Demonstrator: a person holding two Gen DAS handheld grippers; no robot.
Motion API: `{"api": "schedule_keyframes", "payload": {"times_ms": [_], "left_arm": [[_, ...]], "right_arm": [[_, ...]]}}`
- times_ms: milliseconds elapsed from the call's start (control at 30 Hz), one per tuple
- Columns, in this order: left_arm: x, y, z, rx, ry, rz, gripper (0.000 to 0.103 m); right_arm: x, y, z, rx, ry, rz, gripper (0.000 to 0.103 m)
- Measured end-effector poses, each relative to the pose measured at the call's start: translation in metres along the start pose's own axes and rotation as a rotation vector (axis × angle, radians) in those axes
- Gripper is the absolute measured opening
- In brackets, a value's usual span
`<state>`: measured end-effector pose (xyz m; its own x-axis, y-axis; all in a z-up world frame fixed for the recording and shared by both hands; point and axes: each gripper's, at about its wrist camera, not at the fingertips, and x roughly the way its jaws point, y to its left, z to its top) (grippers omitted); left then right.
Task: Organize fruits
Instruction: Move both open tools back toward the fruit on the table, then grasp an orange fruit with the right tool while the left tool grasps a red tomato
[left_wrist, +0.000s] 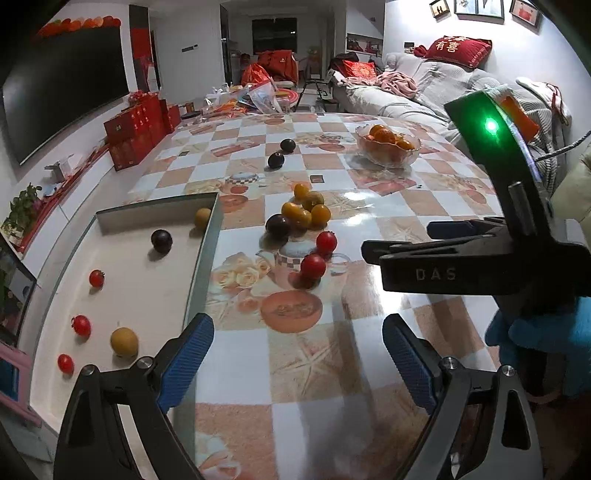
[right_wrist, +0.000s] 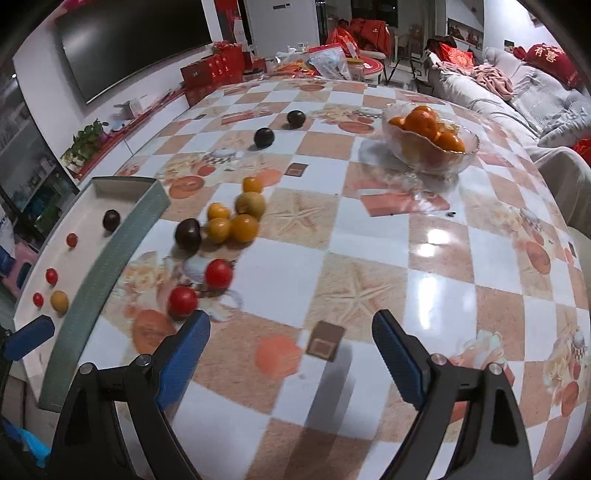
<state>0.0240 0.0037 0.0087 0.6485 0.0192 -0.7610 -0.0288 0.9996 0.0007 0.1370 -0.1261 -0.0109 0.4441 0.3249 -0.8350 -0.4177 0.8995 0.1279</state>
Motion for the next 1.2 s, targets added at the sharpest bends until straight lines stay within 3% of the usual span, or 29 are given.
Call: {"api": "schedule_keyframes", "payload": {"times_ms": [367, 600, 633, 667, 733, 967, 1000, 1033, 1067, 1133, 1200], "left_arm": [[0.04, -0.013, 0.009, -0.006, 0.005, 0.071, 0.093], [0.063, -0.01, 0.015, -0.024, 0.013, 0.091, 0.093], [0.066, -0.01, 0.016, -0.025, 0.015, 0.095, 0.091], [0.069, -0.01, 0.018, -0.027, 0.022, 0.093, 0.079], [0.078, -0.009, 0.021, -0.032, 0.047, 0.078, 0.074], [0.093, -0.007, 0.028, -0.068, 0.07, 0.065, 0.074], [0.094, -0.008, 0.03, -0.067, 0.073, 0.064, 0.074], [0.095, -0.009, 0.031, -0.067, 0.075, 0.063, 0.074], [0.096, -0.009, 0.032, -0.067, 0.076, 0.063, 0.074], [0.096, -0.008, 0.033, -0.073, 0.07, 0.054, 0.065], [0.097, -0.007, 0.033, -0.077, 0.073, 0.053, 0.064]], "right_arm": [[0.02, -0.006, 0.019, -0.027, -0.024, 0.052, 0.086], [0.042, 0.004, 0.037, -0.056, -0.013, 0.121, 0.071], [0.044, 0.005, 0.04, -0.061, -0.011, 0.132, 0.067], [0.045, 0.006, 0.042, -0.065, -0.01, 0.141, 0.065], [0.049, 0.008, 0.045, -0.071, -0.008, 0.155, 0.053], [0.059, 0.014, 0.051, -0.107, -0.002, 0.187, 0.049], [0.06, 0.016, 0.051, -0.115, 0.0, 0.19, 0.044], [0.06, 0.02, 0.051, -0.134, 0.002, 0.19, 0.031], [0.06, 0.024, 0.049, -0.157, 0.0, 0.181, 0.024], [0.058, 0.029, 0.044, -0.192, -0.013, 0.149, 0.023], [0.055, 0.025, 0.042, -0.169, -0.023, 0.163, 0.023]]}}
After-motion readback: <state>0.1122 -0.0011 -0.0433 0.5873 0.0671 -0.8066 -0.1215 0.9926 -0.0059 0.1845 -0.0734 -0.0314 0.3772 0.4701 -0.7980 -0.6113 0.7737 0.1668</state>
